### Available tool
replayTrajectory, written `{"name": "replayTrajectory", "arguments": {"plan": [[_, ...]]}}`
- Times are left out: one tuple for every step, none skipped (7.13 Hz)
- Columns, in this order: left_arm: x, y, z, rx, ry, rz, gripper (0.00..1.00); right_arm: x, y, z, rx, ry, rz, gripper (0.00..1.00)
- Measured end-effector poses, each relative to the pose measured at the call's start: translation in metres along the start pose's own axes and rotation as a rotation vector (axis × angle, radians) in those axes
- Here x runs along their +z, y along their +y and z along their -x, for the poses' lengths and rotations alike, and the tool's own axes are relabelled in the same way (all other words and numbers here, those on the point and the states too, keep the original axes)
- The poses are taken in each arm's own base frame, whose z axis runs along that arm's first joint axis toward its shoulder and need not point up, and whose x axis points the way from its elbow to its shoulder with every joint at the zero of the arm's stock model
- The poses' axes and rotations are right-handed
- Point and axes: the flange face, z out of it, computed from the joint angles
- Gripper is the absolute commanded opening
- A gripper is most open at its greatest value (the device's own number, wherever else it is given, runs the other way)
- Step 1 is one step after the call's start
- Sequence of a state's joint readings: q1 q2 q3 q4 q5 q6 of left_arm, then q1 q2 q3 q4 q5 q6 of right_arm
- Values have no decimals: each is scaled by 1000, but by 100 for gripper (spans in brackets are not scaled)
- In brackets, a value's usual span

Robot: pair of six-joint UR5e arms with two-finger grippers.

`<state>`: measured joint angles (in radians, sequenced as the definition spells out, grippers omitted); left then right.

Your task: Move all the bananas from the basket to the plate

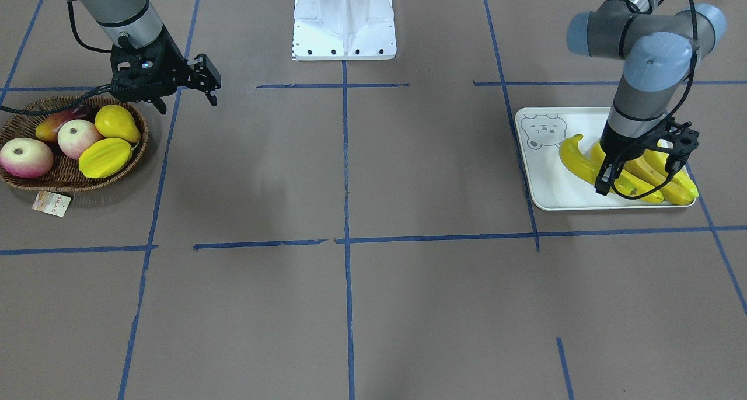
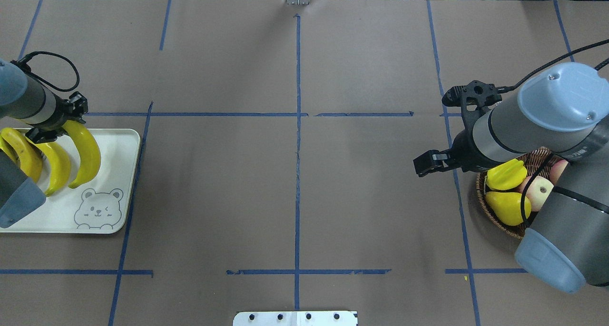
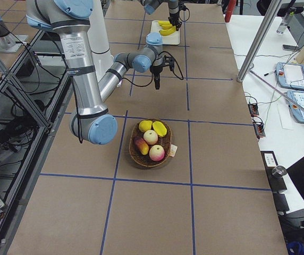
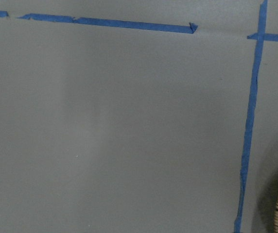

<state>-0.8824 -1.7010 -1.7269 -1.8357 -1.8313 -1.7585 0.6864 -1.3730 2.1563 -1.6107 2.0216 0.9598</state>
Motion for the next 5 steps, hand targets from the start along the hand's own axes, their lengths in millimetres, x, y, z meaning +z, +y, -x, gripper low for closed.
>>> {"name": "replayTrajectory", "arguments": {"plan": [[17, -8, 8, -12, 13, 1, 98, 0, 0, -2, 0, 1, 1, 100], [29, -14, 22, -1, 11, 0, 100, -1, 1, -3, 0, 1, 2, 100], [34, -19, 37, 22, 14, 3, 100, -2, 1, -3, 0, 0, 1, 100], [34, -24, 50, 59, 19, 19, 100, -4, 1, -4, 1, -1, -1, 100], [24, -39, 62, 105, 24, 60, 100, -7, 0, -8, 4, -1, -2, 100]]}}
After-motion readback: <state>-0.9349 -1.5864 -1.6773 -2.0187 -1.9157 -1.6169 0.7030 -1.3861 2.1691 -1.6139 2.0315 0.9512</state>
